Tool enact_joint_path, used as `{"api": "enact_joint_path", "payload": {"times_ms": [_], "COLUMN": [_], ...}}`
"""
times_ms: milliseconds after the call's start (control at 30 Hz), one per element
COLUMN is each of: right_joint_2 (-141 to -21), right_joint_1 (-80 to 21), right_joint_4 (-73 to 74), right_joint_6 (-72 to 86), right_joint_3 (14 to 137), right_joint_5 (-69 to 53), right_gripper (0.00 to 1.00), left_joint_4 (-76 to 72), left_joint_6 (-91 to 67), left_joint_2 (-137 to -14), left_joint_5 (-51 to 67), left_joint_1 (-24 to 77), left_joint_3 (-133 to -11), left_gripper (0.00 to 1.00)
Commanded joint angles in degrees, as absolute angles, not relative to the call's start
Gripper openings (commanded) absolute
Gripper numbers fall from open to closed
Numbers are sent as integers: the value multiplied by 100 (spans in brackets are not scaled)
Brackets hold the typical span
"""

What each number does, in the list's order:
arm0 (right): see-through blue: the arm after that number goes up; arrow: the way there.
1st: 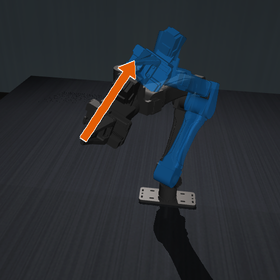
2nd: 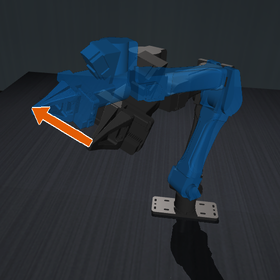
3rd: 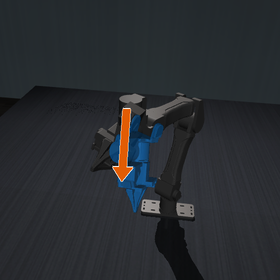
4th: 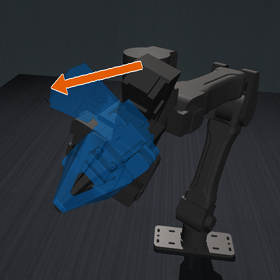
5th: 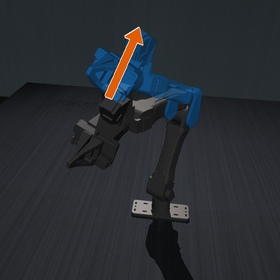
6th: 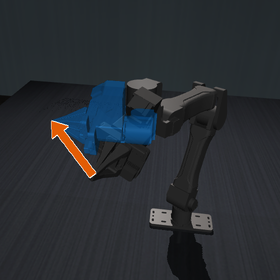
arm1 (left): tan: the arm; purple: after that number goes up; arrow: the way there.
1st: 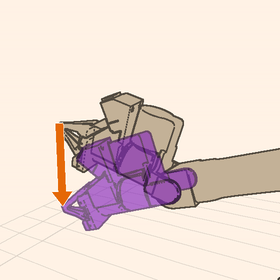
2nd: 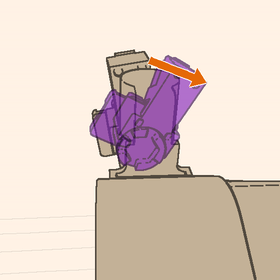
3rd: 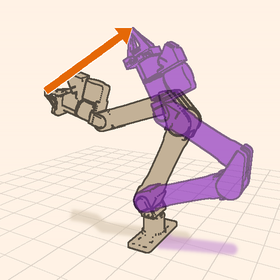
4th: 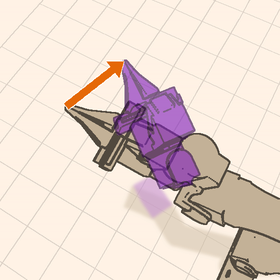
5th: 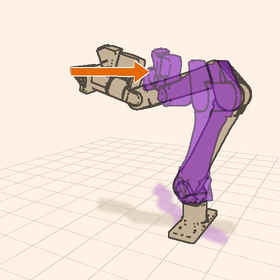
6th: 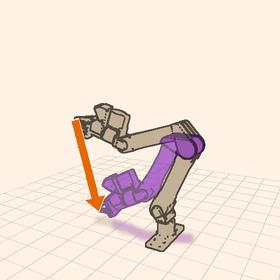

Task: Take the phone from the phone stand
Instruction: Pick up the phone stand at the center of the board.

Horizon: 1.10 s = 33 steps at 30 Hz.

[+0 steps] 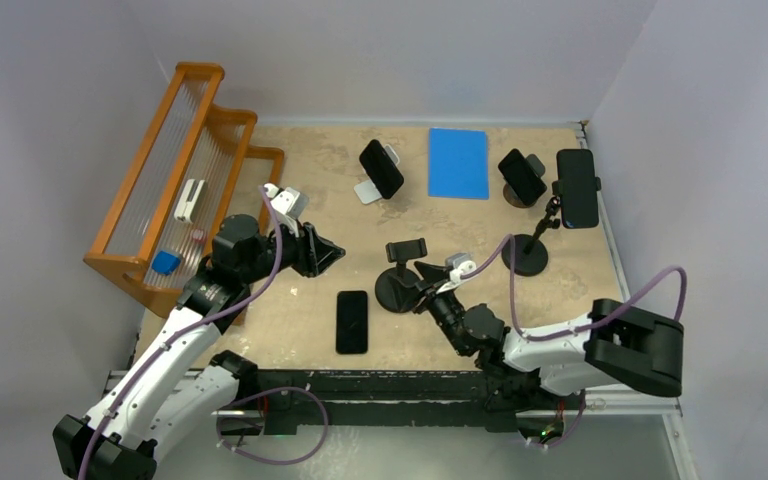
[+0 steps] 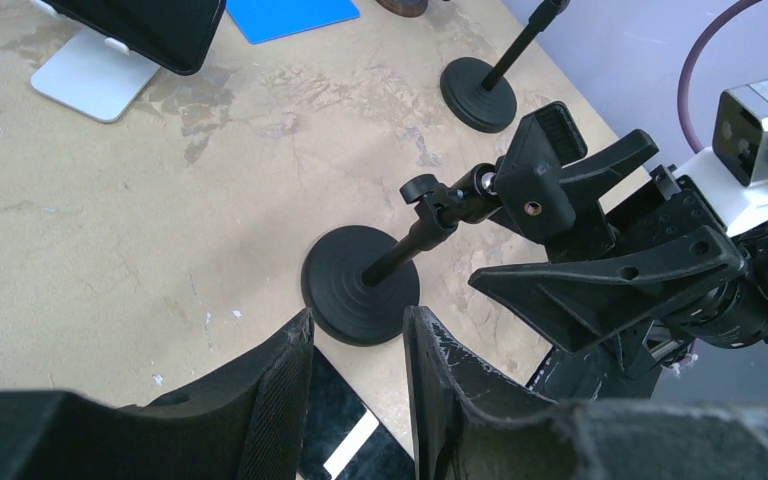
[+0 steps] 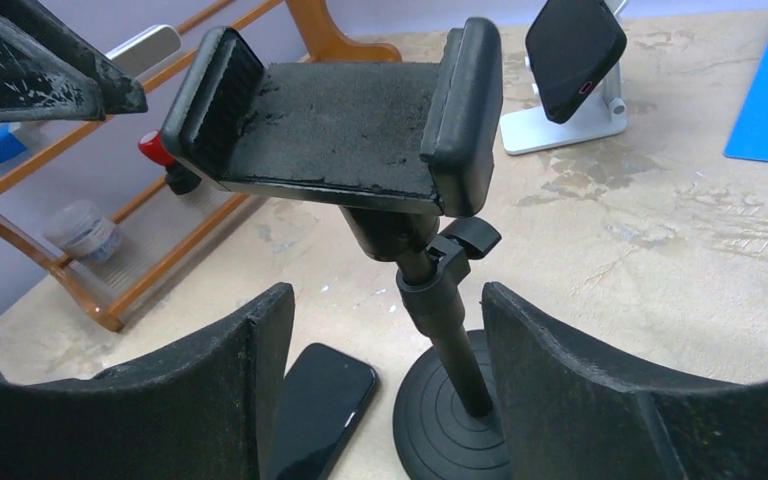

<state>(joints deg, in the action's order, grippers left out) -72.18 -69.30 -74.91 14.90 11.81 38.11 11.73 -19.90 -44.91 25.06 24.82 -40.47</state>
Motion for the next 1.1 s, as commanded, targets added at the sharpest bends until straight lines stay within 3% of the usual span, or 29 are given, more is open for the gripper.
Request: {"api": "enact_joint_path", "payload": {"times_ms": [0,400,1067], "right_joint_2": [-7616,-8582,-9199], "right_joint_1": [-6915,-6917,-6677], "right_joint_4": [-8713,-9747,-10025], "right_joint_6": [1169,443,299], "right_joint_3": [1251,1416,1838], "right_joint_5": [4088,4456,4399], "right_gripper": [69,61,48], "left_joint_4": [1043,1039,1033], "left_joint_6": [-1881,-1881,-1898], "left_joint_2": [-4427,-4445,-4482], "left_joint_5": [2470,2471,2512], "left_joint_1": [2487,2487,2487], "left_joint_3": [-4061,-4061,-4052], "left_gripper": [36,36,36]}}
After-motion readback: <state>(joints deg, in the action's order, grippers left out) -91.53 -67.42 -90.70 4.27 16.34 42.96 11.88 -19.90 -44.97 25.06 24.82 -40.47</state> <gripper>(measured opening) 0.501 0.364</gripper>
